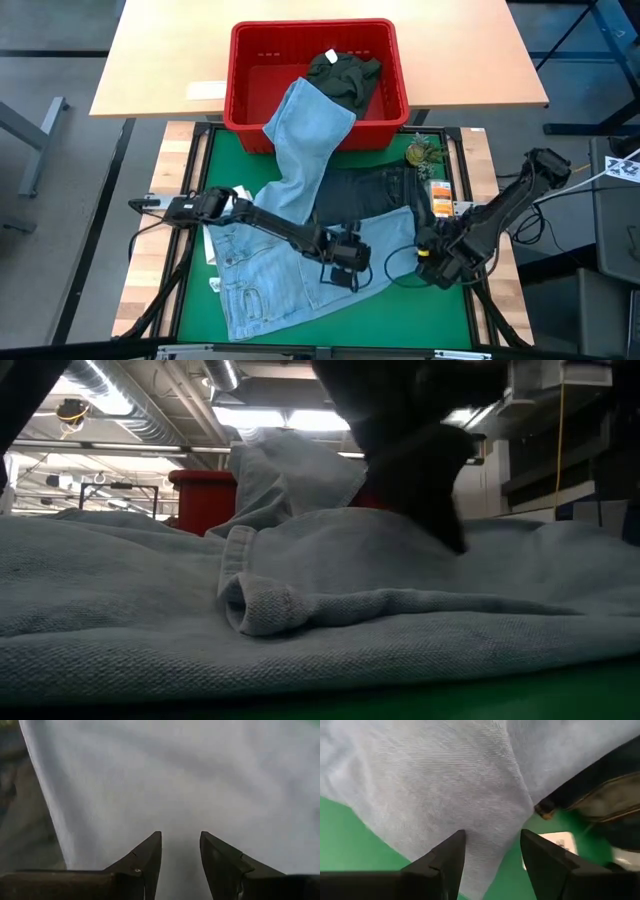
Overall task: Fold Laundry from Bin
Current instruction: Fold the light blue jeans
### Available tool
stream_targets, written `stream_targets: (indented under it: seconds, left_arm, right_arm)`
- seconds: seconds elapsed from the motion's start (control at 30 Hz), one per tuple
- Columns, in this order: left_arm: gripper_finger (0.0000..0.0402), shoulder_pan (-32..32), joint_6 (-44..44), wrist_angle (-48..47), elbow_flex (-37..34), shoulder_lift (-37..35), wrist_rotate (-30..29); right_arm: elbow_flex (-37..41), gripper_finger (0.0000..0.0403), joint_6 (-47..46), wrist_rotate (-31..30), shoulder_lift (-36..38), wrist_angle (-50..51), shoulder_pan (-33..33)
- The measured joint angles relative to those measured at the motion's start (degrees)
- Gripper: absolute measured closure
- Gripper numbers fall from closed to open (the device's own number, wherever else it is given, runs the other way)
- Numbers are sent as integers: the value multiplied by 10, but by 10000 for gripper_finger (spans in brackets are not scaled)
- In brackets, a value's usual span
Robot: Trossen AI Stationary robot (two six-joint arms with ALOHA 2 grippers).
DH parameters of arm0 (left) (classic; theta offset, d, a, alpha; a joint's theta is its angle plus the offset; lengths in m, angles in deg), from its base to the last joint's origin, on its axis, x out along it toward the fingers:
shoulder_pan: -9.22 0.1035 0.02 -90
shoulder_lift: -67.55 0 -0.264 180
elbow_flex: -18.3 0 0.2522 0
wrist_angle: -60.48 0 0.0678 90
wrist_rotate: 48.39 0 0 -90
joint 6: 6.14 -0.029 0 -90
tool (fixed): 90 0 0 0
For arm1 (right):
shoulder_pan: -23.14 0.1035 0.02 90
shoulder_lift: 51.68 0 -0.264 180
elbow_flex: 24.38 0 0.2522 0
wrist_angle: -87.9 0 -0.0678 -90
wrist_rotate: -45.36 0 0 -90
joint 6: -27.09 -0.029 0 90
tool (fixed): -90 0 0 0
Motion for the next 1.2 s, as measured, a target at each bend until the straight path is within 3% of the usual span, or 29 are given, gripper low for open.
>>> stream_targets:
  seconds: [0.27,0.47,0.73,1.2]
  left_arm:
    - [271,39,31,-42,0,2,26]
    - [271,44,31,-43,1,2,47]
    - [271,29,19,-59,30,2,47]
    - [271,3,-28,-295,202,1,49]
  right_arm:
    - [104,212,-21,54,1,-134,-2]
    - [116,212,-41,79,4,-136,-3]
    - [47,212,8,114,6,-108,-1]
    - [-94,212,16,80,7,74,-2]
